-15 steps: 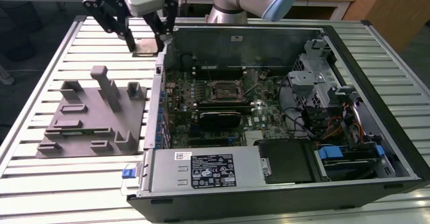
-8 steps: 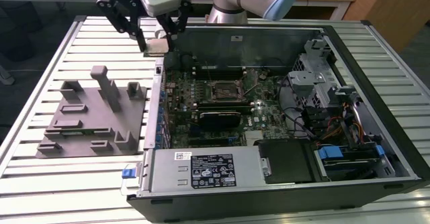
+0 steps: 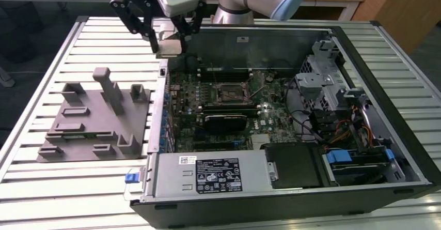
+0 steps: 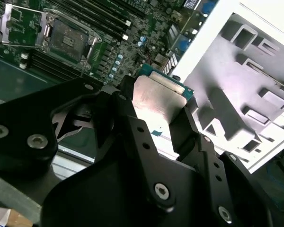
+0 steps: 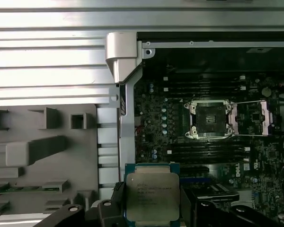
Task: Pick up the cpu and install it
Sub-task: 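Pick up the cpu and move it towards the insertion slot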
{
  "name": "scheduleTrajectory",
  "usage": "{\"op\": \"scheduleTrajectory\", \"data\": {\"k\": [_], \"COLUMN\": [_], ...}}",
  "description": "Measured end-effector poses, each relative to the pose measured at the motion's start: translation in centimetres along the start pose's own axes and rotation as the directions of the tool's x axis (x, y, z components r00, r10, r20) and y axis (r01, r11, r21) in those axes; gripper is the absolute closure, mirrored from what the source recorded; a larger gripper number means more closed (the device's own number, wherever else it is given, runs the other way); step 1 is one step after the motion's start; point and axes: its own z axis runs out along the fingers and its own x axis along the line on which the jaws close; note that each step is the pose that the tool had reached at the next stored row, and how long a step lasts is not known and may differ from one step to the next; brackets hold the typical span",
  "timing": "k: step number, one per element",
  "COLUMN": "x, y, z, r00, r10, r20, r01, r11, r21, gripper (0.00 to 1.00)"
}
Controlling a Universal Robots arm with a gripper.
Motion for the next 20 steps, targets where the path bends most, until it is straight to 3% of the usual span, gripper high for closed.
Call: {"op": "scheduleTrajectory", "data": {"k": [6, 12, 20], "x": [-1.44, -3.37, -5.57], "y": [0.07, 0.16, 0.22], "z": [0.1, 0.33, 1.22], "r00": [1.0, 1.0, 1.0], "r10": [0.0, 0.0, 0.0], "r20": [-0.0004, -0.0034, -0.009], "r01": [0.0, 0.0, 0.0], "r11": [1.0, 1.0, 1.0], "r21": [-0.0001, 0.0002, 0.0004], "gripper": [0.46, 0.46, 0.46]}}
